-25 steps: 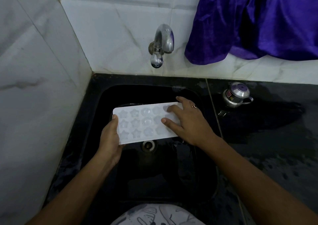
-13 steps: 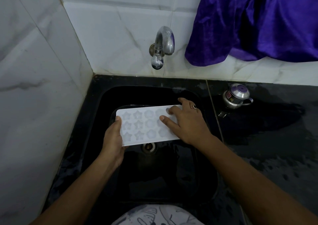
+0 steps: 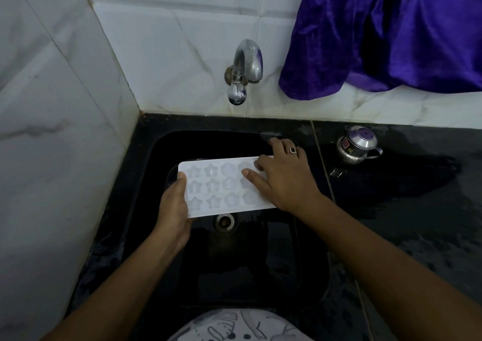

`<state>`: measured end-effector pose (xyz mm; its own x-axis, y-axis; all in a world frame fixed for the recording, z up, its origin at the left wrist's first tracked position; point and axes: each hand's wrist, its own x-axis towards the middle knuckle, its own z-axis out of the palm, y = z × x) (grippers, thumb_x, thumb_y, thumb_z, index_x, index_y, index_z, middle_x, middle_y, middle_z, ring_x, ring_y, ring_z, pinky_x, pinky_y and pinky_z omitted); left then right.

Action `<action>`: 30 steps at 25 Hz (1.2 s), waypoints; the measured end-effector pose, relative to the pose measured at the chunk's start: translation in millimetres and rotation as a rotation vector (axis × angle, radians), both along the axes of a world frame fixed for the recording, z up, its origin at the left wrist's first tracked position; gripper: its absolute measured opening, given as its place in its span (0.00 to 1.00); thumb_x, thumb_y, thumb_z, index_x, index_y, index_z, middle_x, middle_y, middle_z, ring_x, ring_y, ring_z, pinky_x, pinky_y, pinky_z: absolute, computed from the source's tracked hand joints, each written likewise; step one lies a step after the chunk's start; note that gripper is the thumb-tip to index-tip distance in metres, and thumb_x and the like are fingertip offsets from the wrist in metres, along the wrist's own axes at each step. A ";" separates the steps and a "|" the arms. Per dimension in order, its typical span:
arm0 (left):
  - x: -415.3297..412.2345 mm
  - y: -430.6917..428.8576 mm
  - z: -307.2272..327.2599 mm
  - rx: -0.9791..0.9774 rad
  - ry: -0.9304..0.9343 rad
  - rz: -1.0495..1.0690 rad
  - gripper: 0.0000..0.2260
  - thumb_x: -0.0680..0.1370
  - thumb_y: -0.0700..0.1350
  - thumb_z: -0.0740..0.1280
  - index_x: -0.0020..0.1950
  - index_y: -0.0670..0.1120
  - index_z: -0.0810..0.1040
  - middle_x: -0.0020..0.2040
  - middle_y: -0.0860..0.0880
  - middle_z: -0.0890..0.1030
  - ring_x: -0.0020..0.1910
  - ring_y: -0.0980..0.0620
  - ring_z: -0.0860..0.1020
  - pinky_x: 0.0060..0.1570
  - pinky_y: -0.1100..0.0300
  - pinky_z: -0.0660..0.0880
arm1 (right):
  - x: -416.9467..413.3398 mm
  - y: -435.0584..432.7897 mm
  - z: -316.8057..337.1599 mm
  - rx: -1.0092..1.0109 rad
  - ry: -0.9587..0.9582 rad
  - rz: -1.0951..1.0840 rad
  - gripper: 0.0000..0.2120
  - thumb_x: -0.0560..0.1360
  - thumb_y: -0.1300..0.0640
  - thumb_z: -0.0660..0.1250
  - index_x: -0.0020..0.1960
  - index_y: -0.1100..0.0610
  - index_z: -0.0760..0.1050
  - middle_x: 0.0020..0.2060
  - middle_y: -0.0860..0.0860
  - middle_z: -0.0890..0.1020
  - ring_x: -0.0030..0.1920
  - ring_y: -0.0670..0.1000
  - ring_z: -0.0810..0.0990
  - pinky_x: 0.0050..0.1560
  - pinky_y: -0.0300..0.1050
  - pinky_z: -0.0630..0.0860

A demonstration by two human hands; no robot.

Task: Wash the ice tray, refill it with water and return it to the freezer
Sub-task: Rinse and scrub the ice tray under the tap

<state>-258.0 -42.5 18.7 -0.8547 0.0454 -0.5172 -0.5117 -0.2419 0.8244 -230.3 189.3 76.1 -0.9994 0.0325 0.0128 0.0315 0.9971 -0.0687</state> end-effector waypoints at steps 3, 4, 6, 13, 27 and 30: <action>-1.9 0.1 0.6 0.004 0.000 0.010 0.20 0.87 0.60 0.58 0.64 0.49 0.83 0.55 0.48 0.89 0.52 0.48 0.89 0.40 0.56 0.85 | 0.5 0.7 -3.2 0.002 0.010 0.063 0.34 0.80 0.29 0.46 0.67 0.49 0.78 0.81 0.57 0.59 0.81 0.62 0.56 0.77 0.68 0.57; -2.7 -0.8 0.8 0.002 0.001 0.017 0.20 0.87 0.61 0.58 0.64 0.49 0.83 0.55 0.49 0.89 0.52 0.48 0.89 0.40 0.56 0.85 | 1.6 1.6 -5.7 -0.083 -0.020 0.070 0.35 0.79 0.27 0.46 0.69 0.48 0.77 0.82 0.57 0.57 0.81 0.61 0.53 0.78 0.67 0.56; -3.2 -3.3 0.6 -0.005 -0.001 0.023 0.20 0.87 0.61 0.58 0.63 0.50 0.83 0.54 0.49 0.89 0.51 0.48 0.89 0.39 0.57 0.85 | 3.6 3.9 -9.4 -0.275 -0.067 0.059 0.35 0.77 0.25 0.49 0.70 0.46 0.76 0.83 0.56 0.56 0.82 0.60 0.52 0.78 0.65 0.54; 1.5 -1.2 -1.2 -0.024 -0.010 0.010 0.20 0.87 0.60 0.58 0.62 0.48 0.83 0.53 0.49 0.90 0.50 0.48 0.89 0.37 0.59 0.84 | -3.1 15.4 -0.7 -0.343 -0.121 0.022 0.23 0.80 0.31 0.56 0.55 0.43 0.82 0.76 0.53 0.66 0.78 0.57 0.60 0.75 0.63 0.61; 8.6 5.2 -5.5 -0.024 0.008 0.000 0.21 0.87 0.60 0.58 0.62 0.48 0.84 0.54 0.47 0.89 0.51 0.47 0.89 0.38 0.58 0.85 | -3.8 3.8 -1.5 -0.232 -0.133 0.007 0.32 0.81 0.32 0.52 0.43 0.54 0.83 0.72 0.57 0.71 0.74 0.59 0.65 0.73 0.59 0.64; 8.0 5.2 -5.2 -0.031 0.022 -0.003 0.21 0.87 0.59 0.58 0.62 0.48 0.84 0.54 0.48 0.89 0.51 0.48 0.89 0.37 0.59 0.84 | -8.7 -5.4 -5.7 -0.775 -0.238 -0.337 0.34 0.80 0.29 0.54 0.44 0.57 0.82 0.78 0.57 0.67 0.79 0.60 0.61 0.77 0.62 0.59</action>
<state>-250.0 -37.3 13.5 -0.8655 0.0322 -0.4998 -0.4944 -0.2149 0.8423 -239.0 183.9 70.4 -0.9083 0.2395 -0.3430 0.4158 0.6079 -0.6765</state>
